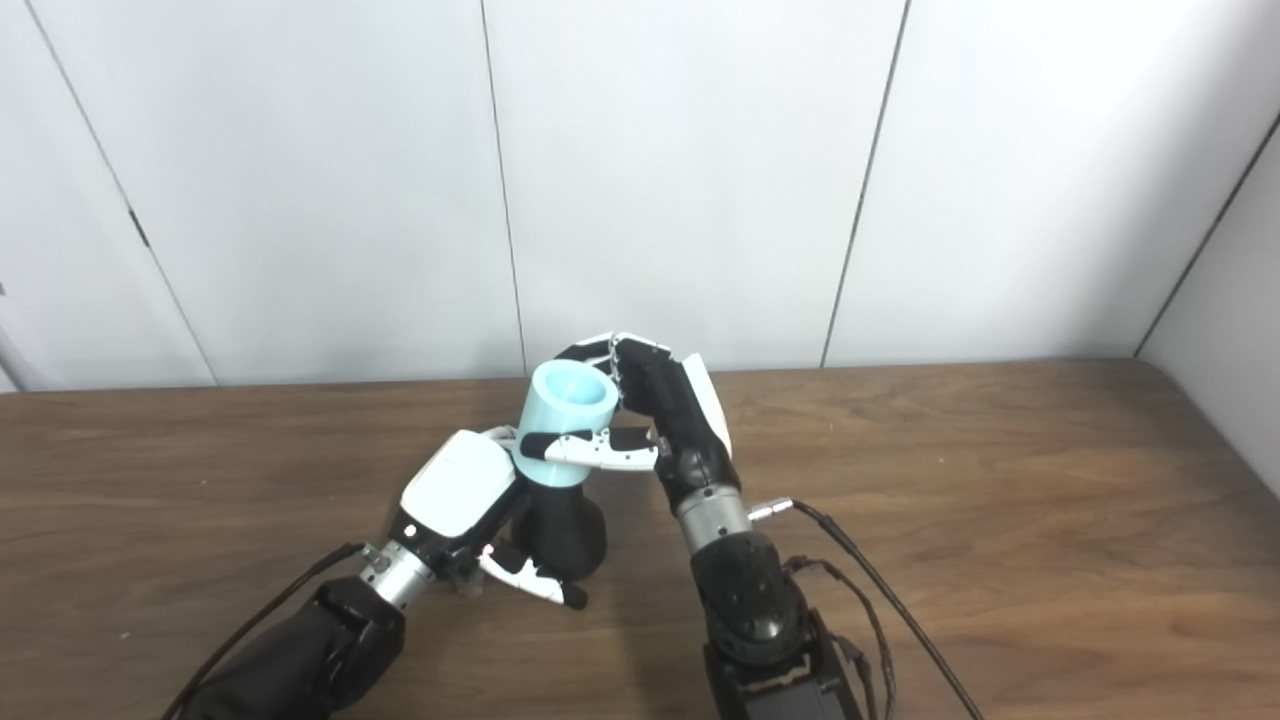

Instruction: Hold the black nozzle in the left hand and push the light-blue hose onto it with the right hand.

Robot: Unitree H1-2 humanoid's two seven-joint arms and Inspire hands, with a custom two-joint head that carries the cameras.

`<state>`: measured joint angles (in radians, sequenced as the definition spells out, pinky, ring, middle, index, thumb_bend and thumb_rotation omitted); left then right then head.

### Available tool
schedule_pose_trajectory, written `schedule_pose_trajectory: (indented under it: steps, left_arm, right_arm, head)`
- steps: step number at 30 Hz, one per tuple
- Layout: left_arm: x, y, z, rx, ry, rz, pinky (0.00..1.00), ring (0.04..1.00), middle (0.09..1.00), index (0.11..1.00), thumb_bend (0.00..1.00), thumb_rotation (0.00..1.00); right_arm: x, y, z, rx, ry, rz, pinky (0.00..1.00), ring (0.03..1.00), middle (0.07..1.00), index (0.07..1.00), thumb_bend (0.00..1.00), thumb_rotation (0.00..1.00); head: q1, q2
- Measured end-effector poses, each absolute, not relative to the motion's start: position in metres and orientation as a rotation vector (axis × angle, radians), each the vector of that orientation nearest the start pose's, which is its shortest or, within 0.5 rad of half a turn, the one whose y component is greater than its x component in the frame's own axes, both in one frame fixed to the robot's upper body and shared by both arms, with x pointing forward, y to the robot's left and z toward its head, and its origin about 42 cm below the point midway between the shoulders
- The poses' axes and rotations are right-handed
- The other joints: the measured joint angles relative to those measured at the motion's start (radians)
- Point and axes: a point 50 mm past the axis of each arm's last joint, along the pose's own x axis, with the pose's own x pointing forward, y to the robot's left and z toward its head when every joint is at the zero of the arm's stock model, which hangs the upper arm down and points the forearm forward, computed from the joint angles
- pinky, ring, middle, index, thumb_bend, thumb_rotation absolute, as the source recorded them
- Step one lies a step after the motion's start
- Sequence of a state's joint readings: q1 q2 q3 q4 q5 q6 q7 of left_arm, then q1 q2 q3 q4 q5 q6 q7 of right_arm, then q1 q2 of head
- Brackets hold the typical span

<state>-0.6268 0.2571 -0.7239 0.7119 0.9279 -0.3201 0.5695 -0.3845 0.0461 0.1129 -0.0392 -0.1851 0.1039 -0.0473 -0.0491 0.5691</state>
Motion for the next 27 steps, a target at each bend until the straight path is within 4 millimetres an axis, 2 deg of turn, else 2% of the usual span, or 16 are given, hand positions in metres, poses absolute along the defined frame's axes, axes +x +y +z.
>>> schedule_pose_trajectory:
  steps: [6,9,12,18,23,27]
  left_arm:
    - [0.42,0.139,0.112,1.281,-0.731,-0.426,0.69,0.477,0.417,0.497,0.5,0.0]
    - [0.418,0.138,0.113,1.284,-0.727,-0.417,0.69,0.481,0.426,0.498,0.5,0.0]
    - [0.416,0.138,0.112,1.284,-0.72,-0.417,0.69,0.469,0.41,0.496,0.5,0.0]
    - [0.415,0.136,0.112,1.283,-0.712,-0.428,0.68,0.477,0.42,0.493,0.5,0.0]
    - [0.414,0.134,0.111,1.279,-0.711,-0.433,0.68,0.474,0.402,0.491,0.5,0.0]
    - [0.412,0.132,0.112,1.276,-0.715,-0.44,0.68,0.477,0.415,0.497,0.5,0.0]
  right_arm:
    - [0.381,-0.132,0.225,-0.156,-0.33,0.127,0.24,0.317,0.446,0.529,0.52,0.0]
    - [0.38,-0.132,0.225,-0.156,-0.329,0.127,0.27,0.345,0.45,0.527,0.52,0.0]
    - [0.38,-0.133,0.225,-0.165,-0.333,0.129,0.24,0.313,0.439,0.531,0.52,0.0]
    - [0.381,-0.142,0.226,-0.309,-0.41,0.149,0.21,0.28,0.427,0.529,0.52,0.0]
    - [0.383,-0.149,0.231,-0.402,-0.462,0.175,0.21,0.275,0.418,0.528,0.52,0.0]
    - [0.383,-0.152,0.233,-0.435,-0.483,0.182,0.24,0.308,0.436,0.53,0.52,0.0]
  head:
    - [0.009,0.015]
    - [0.003,0.012]
    - [-0.015,0.017]
    - [-0.014,0.005]
    - [-0.012,0.017]
    - [-0.011,0.025]
